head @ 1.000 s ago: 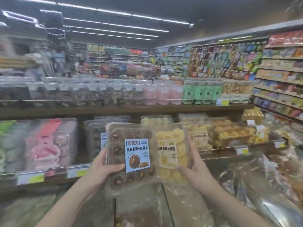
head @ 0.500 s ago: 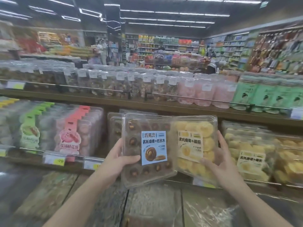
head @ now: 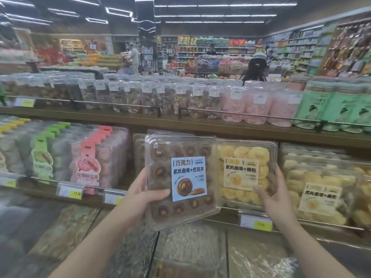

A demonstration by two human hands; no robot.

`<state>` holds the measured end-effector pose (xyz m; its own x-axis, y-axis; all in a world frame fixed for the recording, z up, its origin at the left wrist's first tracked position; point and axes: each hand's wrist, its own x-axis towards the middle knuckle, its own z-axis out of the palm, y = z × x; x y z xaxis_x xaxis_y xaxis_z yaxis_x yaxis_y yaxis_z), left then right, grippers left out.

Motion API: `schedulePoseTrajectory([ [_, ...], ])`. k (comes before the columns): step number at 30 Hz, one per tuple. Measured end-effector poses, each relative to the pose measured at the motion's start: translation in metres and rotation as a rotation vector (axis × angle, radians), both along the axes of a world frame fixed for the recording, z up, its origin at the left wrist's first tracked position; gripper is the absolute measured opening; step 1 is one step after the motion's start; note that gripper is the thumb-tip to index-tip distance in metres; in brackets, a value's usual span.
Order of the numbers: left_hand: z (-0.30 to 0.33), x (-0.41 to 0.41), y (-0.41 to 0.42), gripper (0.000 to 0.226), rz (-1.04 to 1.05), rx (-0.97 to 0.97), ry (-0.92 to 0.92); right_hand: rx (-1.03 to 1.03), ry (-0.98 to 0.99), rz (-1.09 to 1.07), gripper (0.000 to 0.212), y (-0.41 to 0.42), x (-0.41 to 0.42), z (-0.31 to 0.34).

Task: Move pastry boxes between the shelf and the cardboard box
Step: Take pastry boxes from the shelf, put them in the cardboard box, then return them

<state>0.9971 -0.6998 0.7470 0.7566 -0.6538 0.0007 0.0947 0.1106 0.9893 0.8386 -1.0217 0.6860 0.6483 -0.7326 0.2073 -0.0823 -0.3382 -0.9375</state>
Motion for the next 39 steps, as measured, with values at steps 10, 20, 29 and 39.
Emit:
schedulePoseTrajectory([
  [10, 0.006, -0.001, 0.006, 0.056, 0.013, -0.005, -0.014, 0.010, -0.007, -0.101, 0.071, -0.009, 0.027, -0.029],
  [20, 0.012, -0.009, 0.009, 0.056, 0.041, 0.012, -0.037, 0.019, 0.158, -0.217, 0.064, -0.001, 0.018, -0.066],
  [29, 0.013, -0.019, 0.004, 0.057, 0.004, 0.013, -0.018, -0.072, 0.414, -0.279, 0.092, -0.007, 0.021, -0.054],
  [39, 0.009, -0.017, 0.007, 0.060, -0.053, 0.000, -0.010, -0.393, 0.350, -0.088, 0.062, 0.035, 0.035, 0.021],
])
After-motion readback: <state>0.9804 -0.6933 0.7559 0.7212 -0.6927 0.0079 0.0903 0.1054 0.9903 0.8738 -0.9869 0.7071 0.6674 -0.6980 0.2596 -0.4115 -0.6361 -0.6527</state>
